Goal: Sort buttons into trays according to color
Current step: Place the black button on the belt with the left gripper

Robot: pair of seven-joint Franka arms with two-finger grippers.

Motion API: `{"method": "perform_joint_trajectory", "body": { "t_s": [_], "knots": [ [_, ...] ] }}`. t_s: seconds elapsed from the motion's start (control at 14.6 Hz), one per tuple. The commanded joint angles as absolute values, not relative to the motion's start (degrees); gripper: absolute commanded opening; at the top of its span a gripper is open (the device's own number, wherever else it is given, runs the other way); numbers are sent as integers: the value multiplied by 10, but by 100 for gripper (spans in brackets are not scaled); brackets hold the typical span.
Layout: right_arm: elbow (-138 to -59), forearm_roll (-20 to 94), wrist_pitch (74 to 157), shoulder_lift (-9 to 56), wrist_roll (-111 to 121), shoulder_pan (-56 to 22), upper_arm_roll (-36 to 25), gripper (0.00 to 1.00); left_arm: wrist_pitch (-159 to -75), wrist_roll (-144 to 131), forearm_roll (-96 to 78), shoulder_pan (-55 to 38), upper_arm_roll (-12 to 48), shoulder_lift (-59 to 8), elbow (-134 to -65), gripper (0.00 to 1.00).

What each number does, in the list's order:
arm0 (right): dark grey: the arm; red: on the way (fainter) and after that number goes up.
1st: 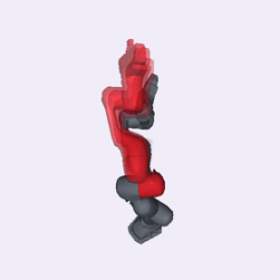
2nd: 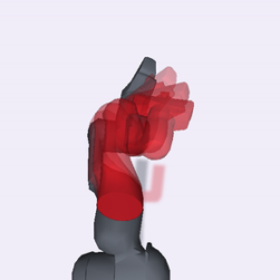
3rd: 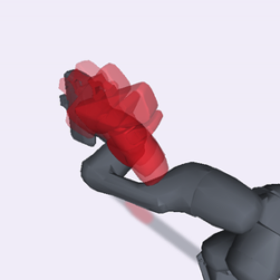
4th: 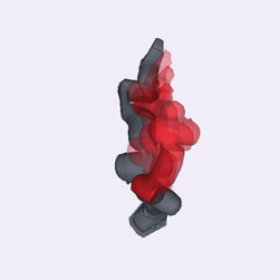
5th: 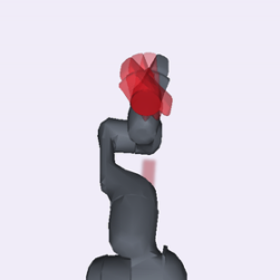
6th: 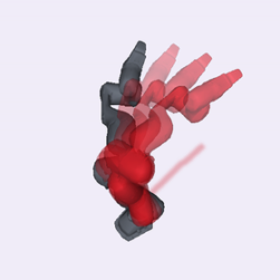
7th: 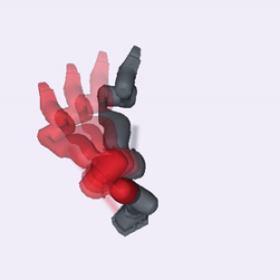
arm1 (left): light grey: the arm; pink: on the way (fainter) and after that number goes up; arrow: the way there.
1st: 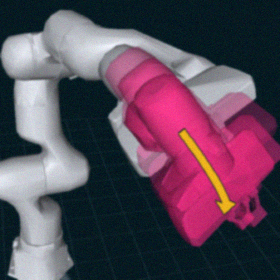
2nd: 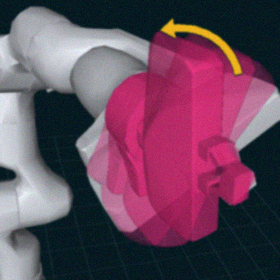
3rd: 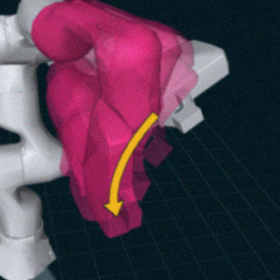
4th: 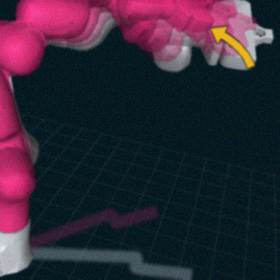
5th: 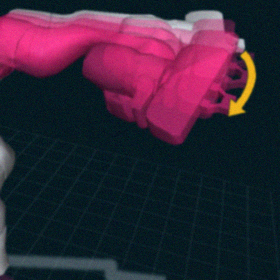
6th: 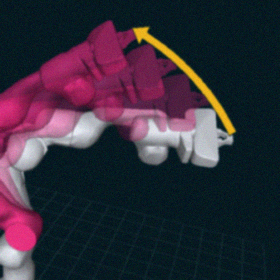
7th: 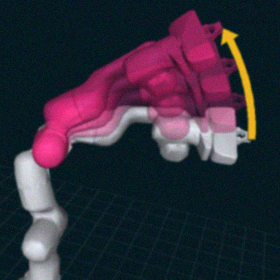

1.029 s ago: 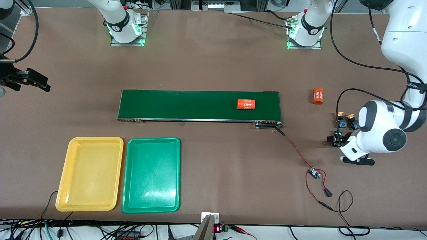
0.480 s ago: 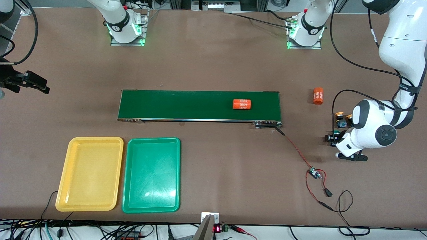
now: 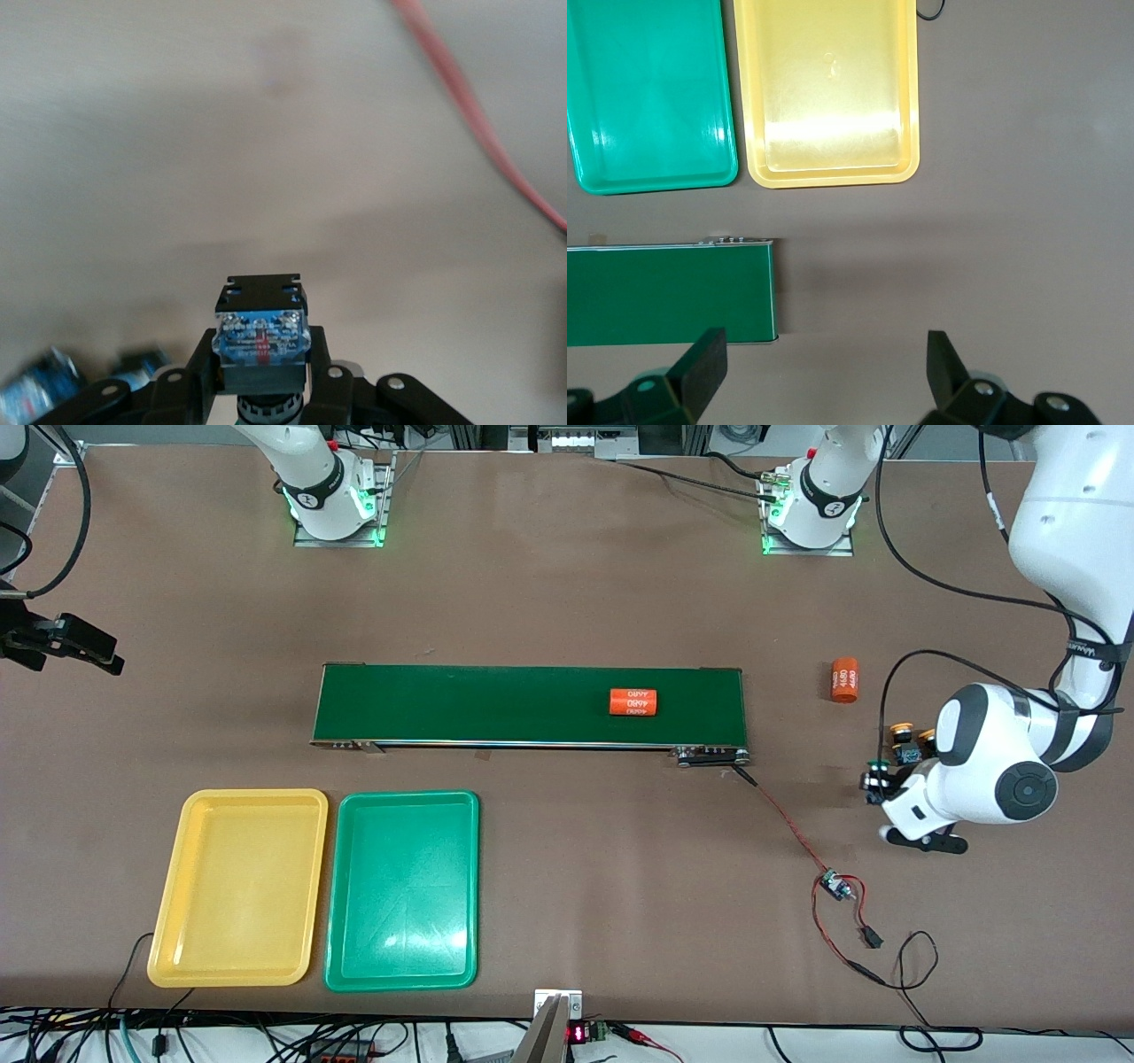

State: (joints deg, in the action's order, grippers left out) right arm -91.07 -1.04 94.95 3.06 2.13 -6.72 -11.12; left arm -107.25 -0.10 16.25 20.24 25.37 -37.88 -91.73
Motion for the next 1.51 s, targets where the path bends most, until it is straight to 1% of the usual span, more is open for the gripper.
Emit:
{"method": "perform_joint_trajectory", "body": {
  "t_s": [0.0,0.07,0.21,0.34,0.48,0.69,0.82,0.89,0.96,1.03,1.3,1.37,1.44],
  "knots": [
    [-915,-12,948,22,18,-63,-107,100,-987,-24,143,208,336,-358,-906,24],
    [-915,-12,948,22,18,-65,-107,100,-977,-57,134,207,351,-351,-910,24],
    [-915,-12,951,23,18,-66,-106,100,-974,-123,127,202,415,-352,-921,23],
    [-915,-11,951,24,18,-62,-107,100,-994,-211,127,183,450,-359,-936,24],
    [-915,-11,949,24,18,-62,-108,100,-1033,-263,127,150,454,-371,-953,24],
    [-916,-11,949,25,18,-59,-108,100,-1119,-287,128,141,454,-370,-1017,26],
    [-915,-11,949,25,18,-59,-108,100,-1136,-301,130,140,454,-371,-1034,30],
    [-916,-11,949,25,18,-58,-108,100,-1135,-310,131,135,453,-372,-1034,36],
    [-916,-11,949,25,18,-57,-108,100,-1134,-319,131,136,453,-372,-1034,60],
    [-916,-11,949,25,18,-55,-109,100,-1131,-318,132,138,453,-372,-1034,100],
    [-916,-11,953,25,18,-57,-108,100,-1112,-330,132,145,455,-363,-1021,100],
    [-916,-11,952,25,18,-57,-108,100,-1087,-327,132,149,454,-357,-993,100],
    [-916,-11,952,25,18,-57,-108,100,-1038,-323,132,152,453,-357,-957,100]
  ]
}}
